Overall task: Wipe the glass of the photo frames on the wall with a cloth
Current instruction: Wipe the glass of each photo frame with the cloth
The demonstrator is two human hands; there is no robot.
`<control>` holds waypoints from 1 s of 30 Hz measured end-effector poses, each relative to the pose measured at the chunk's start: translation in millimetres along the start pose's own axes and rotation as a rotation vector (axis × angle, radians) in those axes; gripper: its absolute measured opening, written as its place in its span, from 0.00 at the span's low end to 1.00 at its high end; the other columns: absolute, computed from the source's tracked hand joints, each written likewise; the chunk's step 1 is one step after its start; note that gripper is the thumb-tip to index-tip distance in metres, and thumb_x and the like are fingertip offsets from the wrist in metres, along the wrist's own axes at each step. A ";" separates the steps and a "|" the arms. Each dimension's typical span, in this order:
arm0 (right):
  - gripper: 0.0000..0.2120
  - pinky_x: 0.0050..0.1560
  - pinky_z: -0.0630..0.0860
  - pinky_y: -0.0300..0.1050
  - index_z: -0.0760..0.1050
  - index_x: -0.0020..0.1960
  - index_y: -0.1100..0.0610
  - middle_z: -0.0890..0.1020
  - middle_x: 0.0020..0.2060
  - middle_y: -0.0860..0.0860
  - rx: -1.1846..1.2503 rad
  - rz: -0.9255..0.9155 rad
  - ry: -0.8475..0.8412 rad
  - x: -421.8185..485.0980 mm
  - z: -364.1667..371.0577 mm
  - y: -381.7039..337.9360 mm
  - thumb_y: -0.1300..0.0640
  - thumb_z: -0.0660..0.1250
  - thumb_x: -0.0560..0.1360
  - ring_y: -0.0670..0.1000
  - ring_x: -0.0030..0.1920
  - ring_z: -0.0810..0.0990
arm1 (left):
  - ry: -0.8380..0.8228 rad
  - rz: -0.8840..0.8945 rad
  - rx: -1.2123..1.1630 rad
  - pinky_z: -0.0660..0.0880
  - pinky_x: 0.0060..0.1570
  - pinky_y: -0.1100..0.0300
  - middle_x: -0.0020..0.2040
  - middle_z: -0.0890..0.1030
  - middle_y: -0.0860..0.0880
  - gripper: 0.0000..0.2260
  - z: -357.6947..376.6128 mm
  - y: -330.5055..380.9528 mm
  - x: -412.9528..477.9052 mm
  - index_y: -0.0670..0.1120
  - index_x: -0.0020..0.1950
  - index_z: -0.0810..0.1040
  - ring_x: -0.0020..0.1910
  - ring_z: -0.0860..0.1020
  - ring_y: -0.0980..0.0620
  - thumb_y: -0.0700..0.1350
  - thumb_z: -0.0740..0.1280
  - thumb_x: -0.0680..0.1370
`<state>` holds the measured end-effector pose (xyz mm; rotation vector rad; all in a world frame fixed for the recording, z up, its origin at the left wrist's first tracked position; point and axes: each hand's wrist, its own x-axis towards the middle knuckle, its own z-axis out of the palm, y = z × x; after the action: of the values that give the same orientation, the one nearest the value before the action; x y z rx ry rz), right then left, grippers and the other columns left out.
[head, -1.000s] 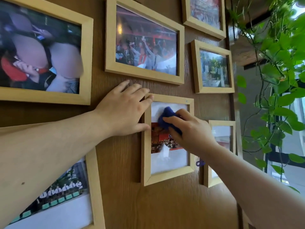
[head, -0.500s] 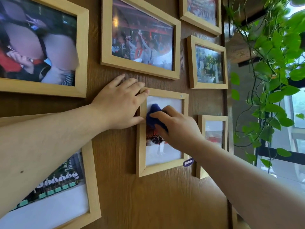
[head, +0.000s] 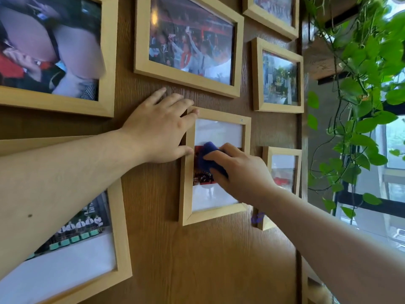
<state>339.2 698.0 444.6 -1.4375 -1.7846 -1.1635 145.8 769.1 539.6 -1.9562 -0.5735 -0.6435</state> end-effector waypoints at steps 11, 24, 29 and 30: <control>0.13 0.31 0.78 0.47 0.71 0.62 0.48 0.77 0.50 0.51 0.021 -0.201 -0.233 -55.0 18.4 -19.9 0.50 0.61 0.78 0.50 0.40 0.76 | 0.014 0.002 -0.001 0.51 0.75 0.42 0.75 0.63 0.42 0.38 1.0 1.1 -1.1 0.47 0.75 0.60 0.75 0.58 0.43 0.65 0.64 0.72; 0.11 0.29 0.72 0.45 0.68 0.59 0.49 0.73 0.48 0.50 -0.244 0.188 -0.271 -54.3 13.9 18.4 0.52 0.60 0.77 0.52 0.38 0.76 | 0.009 0.000 0.001 0.51 0.75 0.42 0.75 0.64 0.43 0.38 1.2 1.9 -1.1 0.46 0.75 0.62 0.75 0.58 0.43 0.65 0.65 0.71; 0.12 0.29 0.74 0.45 0.73 0.59 0.51 0.76 0.49 0.52 -0.123 0.154 -0.122 -34.6 -10.9 8.5 0.53 0.61 0.76 0.54 0.36 0.76 | -0.016 0.012 0.015 0.52 0.75 0.42 0.76 0.61 0.42 0.36 -3.4 1.3 -1.7 0.47 0.75 0.60 0.75 0.57 0.43 0.65 0.61 0.73; 0.12 0.28 0.75 0.47 0.74 0.59 0.52 0.77 0.49 0.52 -0.109 0.139 -0.079 -26.9 -18.4 8.9 0.53 0.62 0.76 0.55 0.35 0.76 | 0.000 0.020 0.026 0.53 0.75 0.43 0.76 0.62 0.41 0.35 -6.6 -0.3 -1.8 0.46 0.75 0.61 0.75 0.58 0.42 0.65 0.60 0.74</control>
<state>353.2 669.5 433.0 -1.6645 -1.6654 -1.1609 143.0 763.1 541.3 -1.9355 -0.5582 -0.6209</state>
